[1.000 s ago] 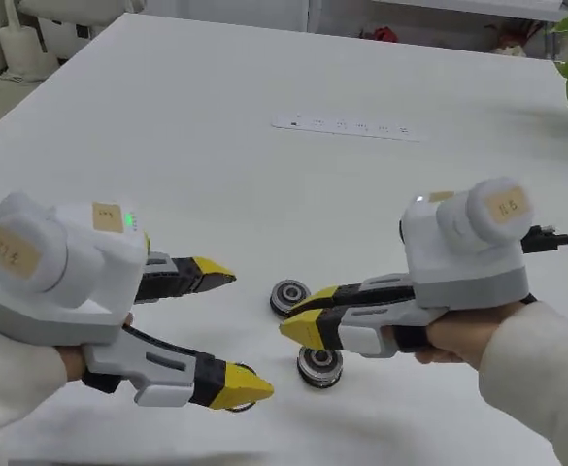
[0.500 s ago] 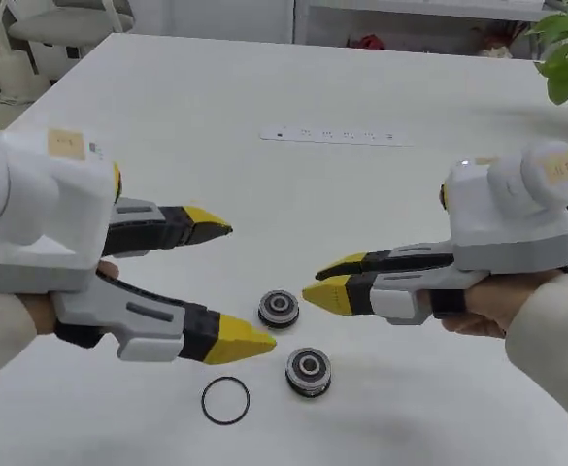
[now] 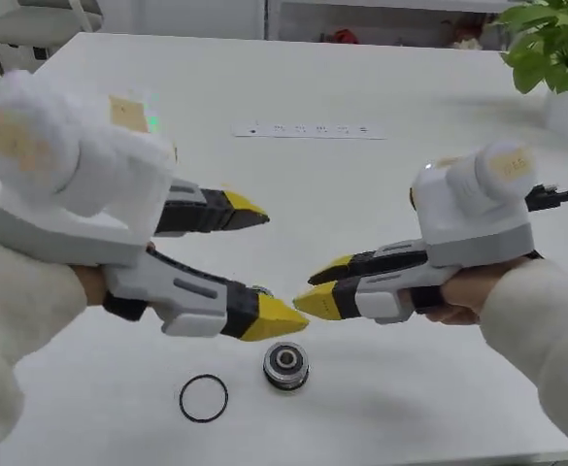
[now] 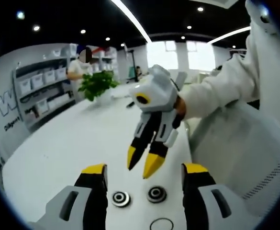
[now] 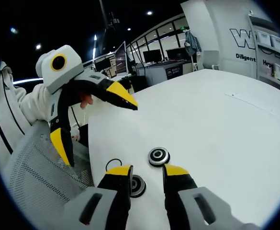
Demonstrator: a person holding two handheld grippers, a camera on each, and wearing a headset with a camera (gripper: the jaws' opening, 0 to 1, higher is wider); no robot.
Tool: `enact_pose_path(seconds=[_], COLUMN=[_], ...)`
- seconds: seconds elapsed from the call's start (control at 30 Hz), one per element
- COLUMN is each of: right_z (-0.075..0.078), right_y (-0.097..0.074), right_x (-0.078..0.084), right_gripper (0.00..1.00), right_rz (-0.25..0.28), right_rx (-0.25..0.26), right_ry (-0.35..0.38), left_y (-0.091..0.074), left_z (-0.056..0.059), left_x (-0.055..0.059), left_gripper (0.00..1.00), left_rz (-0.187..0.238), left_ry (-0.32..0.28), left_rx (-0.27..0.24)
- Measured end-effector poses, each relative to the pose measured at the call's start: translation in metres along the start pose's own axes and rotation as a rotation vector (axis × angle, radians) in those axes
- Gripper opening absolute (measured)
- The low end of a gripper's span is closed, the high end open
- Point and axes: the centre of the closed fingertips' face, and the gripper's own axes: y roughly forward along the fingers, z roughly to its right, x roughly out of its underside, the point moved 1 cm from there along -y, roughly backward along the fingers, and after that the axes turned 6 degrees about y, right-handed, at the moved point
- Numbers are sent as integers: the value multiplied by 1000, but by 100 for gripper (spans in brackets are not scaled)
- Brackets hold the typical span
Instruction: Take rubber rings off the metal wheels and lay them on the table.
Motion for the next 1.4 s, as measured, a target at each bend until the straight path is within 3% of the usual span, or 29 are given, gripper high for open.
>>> enact_pose_path(seconds=[0.13, 0.2, 0.3, 0.43, 0.6, 0.7, 0.8, 0.93, 1.2, 1.4], right_z=[-1, -2, -5, -8, -9, -10, -10, -12, -9, -8], right_y=[0, 1, 3, 4, 8, 9, 11, 14, 18, 20], right_x=[9, 13, 21, 34, 52, 58, 65, 69, 73, 72], right_gripper=[22, 22, 22, 23, 23, 22, 22, 21, 19, 18], right_rz=[-33, -50, -74, -131, -201, -222, -248, -258, -257, -236], right_rx=[-17, -30, -56, -92, -101, -104, -105, -104, -97, -95], right_ry=[-29, -46, -65, -88, -114, -121, -126, -137, -159, -147], left_y=[6, 7, 8, 9, 14, 21, 25, 26, 33, 39], left_z=[11, 13, 10, 9, 16, 19, 15, 14, 17, 24], left_x=[17, 19, 23, 32, 45, 48, 58, 64, 73, 77], left_gripper=[58, 53, 48, 47, 40, 38, 35, 34, 30, 27], left_rz=[-16, -2, 17, -1, -32, -12, -32, -31, -45, -67], left_ry=[-20, -29, -44, -47, -35, -76, -80, -116, -118, -78], left_rx=[23, 29, 11, -8, 23, 36, 13, 14, 19, 51])
